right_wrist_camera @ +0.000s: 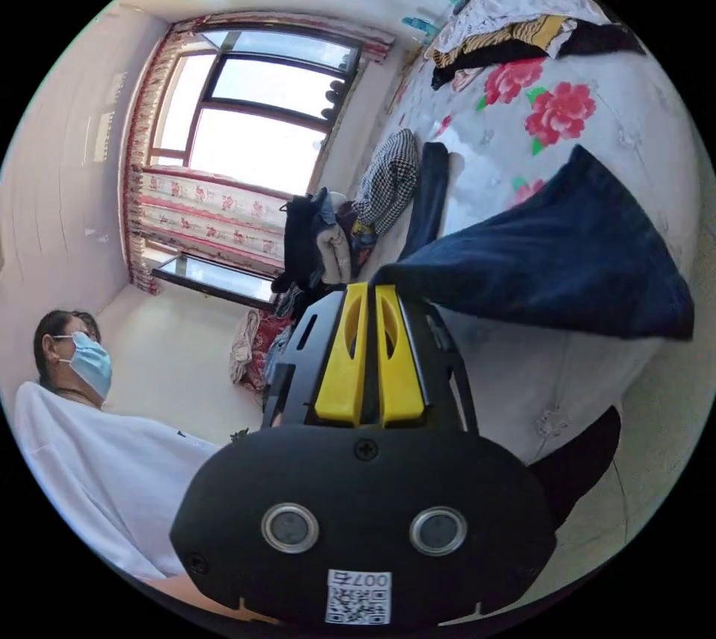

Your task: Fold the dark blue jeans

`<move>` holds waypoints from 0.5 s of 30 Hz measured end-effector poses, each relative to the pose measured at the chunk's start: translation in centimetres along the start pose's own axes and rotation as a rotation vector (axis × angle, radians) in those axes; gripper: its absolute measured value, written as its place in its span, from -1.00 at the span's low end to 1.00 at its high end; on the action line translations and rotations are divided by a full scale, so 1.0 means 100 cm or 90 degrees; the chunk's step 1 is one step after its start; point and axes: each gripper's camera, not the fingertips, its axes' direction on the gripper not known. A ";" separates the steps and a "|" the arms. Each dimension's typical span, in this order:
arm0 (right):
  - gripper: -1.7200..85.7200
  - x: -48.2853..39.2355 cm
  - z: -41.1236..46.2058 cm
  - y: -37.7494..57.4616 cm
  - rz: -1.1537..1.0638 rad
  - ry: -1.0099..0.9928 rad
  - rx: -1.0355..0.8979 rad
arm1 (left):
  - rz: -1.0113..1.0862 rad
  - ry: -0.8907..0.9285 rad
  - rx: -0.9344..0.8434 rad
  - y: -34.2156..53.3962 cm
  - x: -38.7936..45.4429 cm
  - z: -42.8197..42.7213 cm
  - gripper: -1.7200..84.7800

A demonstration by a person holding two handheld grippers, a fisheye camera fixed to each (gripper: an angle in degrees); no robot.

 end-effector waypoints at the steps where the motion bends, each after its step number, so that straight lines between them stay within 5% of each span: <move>1: -0.96 -0.009 0.001 -0.003 -0.020 -0.001 -0.003 | -0.017 0.018 0.034 0.005 -0.015 -0.021 -0.98; 8: -0.96 -0.110 0.086 -0.053 -0.246 0.032 -0.057 | -0.080 0.049 0.256 0.006 -0.080 -0.106 -0.98; 15: -0.91 -0.202 0.281 -0.110 -0.427 0.084 -0.146 | -0.366 -0.048 0.348 -0.115 -0.159 -0.123 -0.97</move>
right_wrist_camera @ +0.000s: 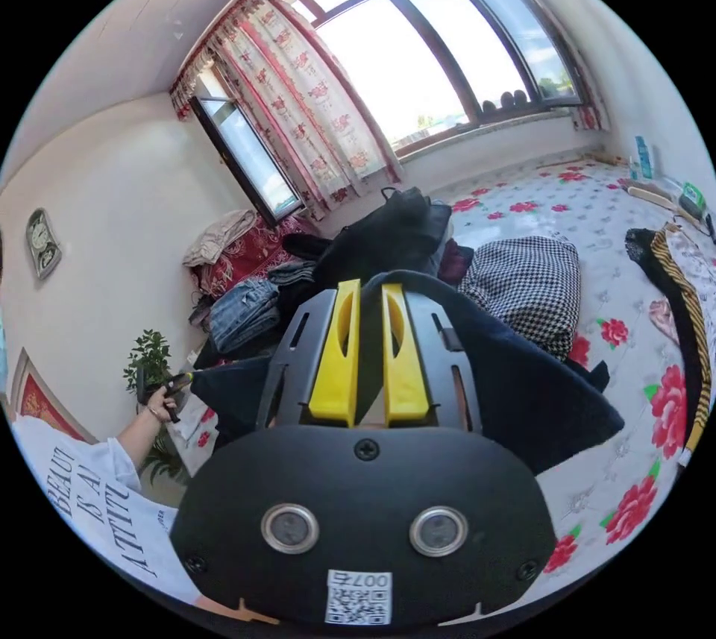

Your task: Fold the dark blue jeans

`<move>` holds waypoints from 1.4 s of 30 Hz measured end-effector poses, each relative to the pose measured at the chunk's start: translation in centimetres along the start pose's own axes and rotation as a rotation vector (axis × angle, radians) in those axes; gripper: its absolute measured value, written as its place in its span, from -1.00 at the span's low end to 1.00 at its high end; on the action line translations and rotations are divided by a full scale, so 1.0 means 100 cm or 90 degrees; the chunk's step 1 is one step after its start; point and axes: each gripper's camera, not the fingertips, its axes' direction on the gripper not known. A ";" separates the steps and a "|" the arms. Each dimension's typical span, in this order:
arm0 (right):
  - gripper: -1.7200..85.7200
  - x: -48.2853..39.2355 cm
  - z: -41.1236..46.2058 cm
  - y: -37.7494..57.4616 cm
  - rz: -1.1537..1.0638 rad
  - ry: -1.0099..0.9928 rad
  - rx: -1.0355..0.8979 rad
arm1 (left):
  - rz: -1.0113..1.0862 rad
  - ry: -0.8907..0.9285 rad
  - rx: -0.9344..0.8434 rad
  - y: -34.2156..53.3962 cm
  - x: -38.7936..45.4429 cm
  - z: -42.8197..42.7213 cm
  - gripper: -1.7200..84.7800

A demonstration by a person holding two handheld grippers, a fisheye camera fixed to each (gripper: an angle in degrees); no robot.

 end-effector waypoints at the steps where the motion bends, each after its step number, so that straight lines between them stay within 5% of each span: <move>1: -0.90 -0.002 0.009 -0.002 0.003 0.004 -0.008 | -0.021 -0.057 -0.008 -0.004 0.003 0.007 -0.97; 7: -0.86 0.017 0.035 0.073 -0.013 0.084 -0.073 | 0.055 -0.140 -0.016 0.064 -0.011 0.006 -0.95; 12: -0.81 0.115 0.025 0.181 0.236 0.188 -0.188 | 0.050 -0.162 -0.196 0.151 -0.048 0.017 -0.79; 17: -0.80 0.154 0.033 0.190 0.305 0.218 -0.162 | 0.039 -0.196 -0.274 0.172 -0.048 0.035 -0.71; 25: -0.94 0.178 0.045 0.188 0.485 0.075 -0.019 | 0.205 -0.332 -0.317 0.162 -0.004 0.075 -0.91; 34: -0.96 -0.035 -0.140 0.181 0.156 0.081 0.233 | 0.255 -0.344 -0.325 0.146 0.007 0.087 -0.96; 38: -0.94 -0.098 -0.131 0.124 0.023 0.201 0.086 | 0.260 -0.350 -0.317 0.146 0.014 0.088 -0.96; 42: -0.85 -0.051 -0.019 0.089 -0.003 0.317 -0.183 | 0.271 -0.359 -0.325 0.143 0.013 0.086 -0.97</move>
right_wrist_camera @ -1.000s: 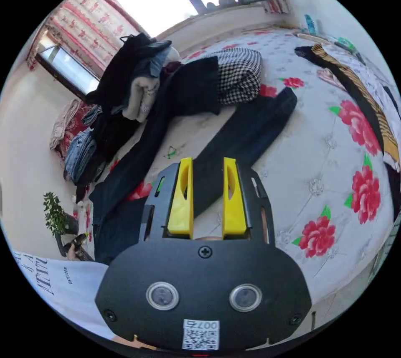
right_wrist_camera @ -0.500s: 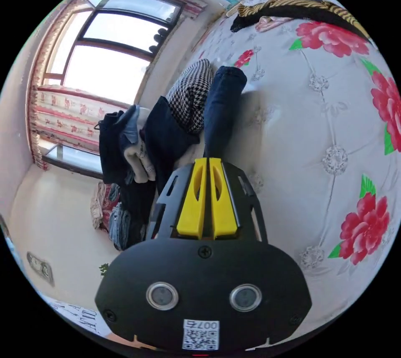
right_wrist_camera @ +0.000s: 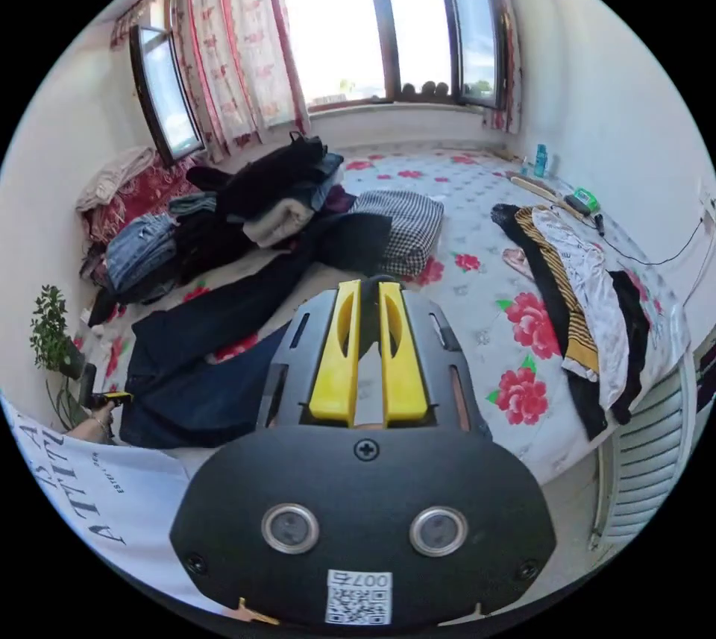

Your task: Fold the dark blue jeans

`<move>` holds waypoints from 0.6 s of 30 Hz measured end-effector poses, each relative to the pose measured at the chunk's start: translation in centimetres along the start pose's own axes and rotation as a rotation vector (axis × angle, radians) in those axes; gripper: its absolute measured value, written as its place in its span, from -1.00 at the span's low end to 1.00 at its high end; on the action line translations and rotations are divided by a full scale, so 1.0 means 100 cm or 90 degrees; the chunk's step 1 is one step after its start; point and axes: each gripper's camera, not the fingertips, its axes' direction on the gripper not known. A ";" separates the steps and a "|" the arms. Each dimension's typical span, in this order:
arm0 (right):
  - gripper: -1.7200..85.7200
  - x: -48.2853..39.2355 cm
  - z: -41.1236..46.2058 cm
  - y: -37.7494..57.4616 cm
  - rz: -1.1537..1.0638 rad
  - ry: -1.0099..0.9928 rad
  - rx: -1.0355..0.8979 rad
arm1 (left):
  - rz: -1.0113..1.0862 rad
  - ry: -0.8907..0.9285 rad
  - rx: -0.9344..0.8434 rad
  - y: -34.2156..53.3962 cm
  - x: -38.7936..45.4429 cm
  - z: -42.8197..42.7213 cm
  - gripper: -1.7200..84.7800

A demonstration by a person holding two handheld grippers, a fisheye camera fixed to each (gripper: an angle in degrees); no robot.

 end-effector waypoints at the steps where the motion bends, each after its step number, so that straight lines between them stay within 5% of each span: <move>1: -0.84 0.003 0.019 -0.005 -0.001 -0.009 -0.041 | -0.011 0.001 -0.001 0.000 -0.006 0.000 -0.97; 3: -0.80 0.010 0.062 -0.003 0.009 -0.032 -0.124 | -0.037 0.012 -0.004 0.000 -0.020 0.001 -0.96; 8: -0.79 0.040 0.063 0.057 0.101 -0.087 -0.035 | -0.098 0.002 -0.023 0.002 -0.050 0.001 -0.95; 18: -0.75 0.129 0.125 0.131 0.268 -0.026 -0.106 | -0.268 0.129 0.098 0.104 -0.059 -0.046 -0.83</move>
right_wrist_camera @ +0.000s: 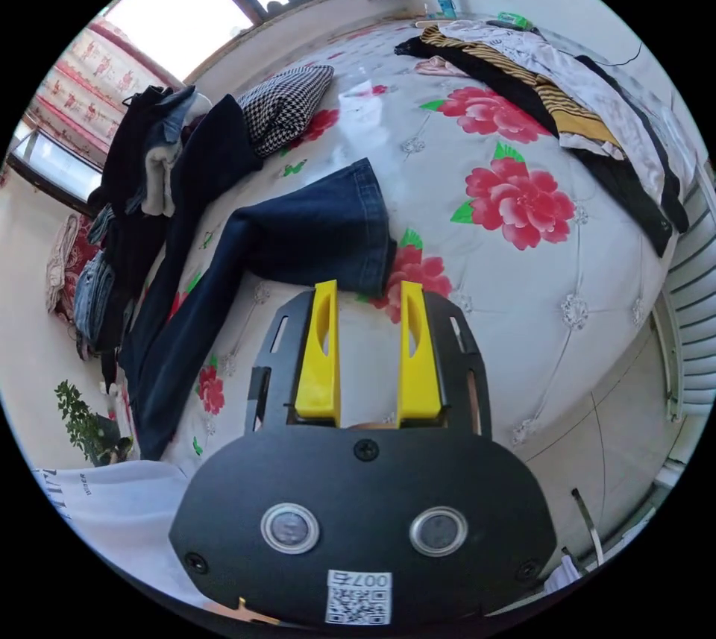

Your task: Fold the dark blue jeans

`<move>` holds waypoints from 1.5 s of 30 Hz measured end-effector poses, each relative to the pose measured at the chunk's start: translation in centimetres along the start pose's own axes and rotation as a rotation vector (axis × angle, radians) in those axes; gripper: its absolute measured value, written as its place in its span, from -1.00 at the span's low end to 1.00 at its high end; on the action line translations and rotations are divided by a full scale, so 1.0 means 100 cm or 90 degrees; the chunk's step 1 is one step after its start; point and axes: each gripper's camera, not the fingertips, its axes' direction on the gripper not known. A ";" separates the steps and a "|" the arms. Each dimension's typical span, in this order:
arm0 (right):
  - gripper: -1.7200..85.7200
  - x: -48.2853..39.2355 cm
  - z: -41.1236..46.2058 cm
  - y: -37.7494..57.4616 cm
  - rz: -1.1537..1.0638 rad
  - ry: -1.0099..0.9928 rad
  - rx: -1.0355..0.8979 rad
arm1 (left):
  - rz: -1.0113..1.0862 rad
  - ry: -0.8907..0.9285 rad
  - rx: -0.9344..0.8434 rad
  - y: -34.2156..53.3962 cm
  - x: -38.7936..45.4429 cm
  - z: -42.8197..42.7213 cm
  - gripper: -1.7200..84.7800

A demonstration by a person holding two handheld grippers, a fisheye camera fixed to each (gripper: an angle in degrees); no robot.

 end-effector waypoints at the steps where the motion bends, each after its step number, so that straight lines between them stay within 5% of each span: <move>1: -0.75 0.001 0.004 -0.003 -0.002 0.005 0.003 | -0.016 0.016 -0.001 0.012 0.000 -0.002 -0.80; 6: -0.86 -0.004 0.026 -0.022 0.000 0.017 0.006 | -0.011 0.084 -0.056 0.030 0.023 0.017 -0.67; 10: -0.94 -0.011 0.002 -0.047 -0.067 -0.024 -0.045 | 0.072 -0.083 -0.084 0.018 0.057 0.022 -0.84; 12: -0.96 -0.006 -0.057 -0.069 -0.123 -0.086 0.009 | 0.131 -0.087 -0.133 0.004 0.063 0.018 -0.96; 19: -0.97 0.002 -0.216 -0.105 -0.283 -0.130 0.058 | 0.168 0.012 -0.044 -0.005 0.034 -0.068 -0.98; 23: -0.97 0.016 -0.165 -0.092 -0.280 -0.002 -0.122 | 0.131 0.060 -0.124 0.019 0.019 -0.037 -0.98; 26: -0.97 0.043 -0.109 -0.078 -0.202 -0.044 -0.277 | 0.088 0.094 -0.153 0.033 0.014 -0.020 -0.98; 33: -0.97 0.006 -0.234 -0.099 -0.350 -0.218 0.055 | 0.196 0.036 -0.091 0.014 0.053 -0.075 -0.98; 37: -0.96 0.009 -0.276 -0.082 -0.438 -0.192 0.131 | 0.207 -0.003 -0.094 0.030 0.061 -0.076 -0.98; 45: -0.90 0.117 -0.148 -0.034 -0.209 -0.017 -0.189 | 0.169 -0.029 -0.193 0.068 0.077 -0.023 -0.98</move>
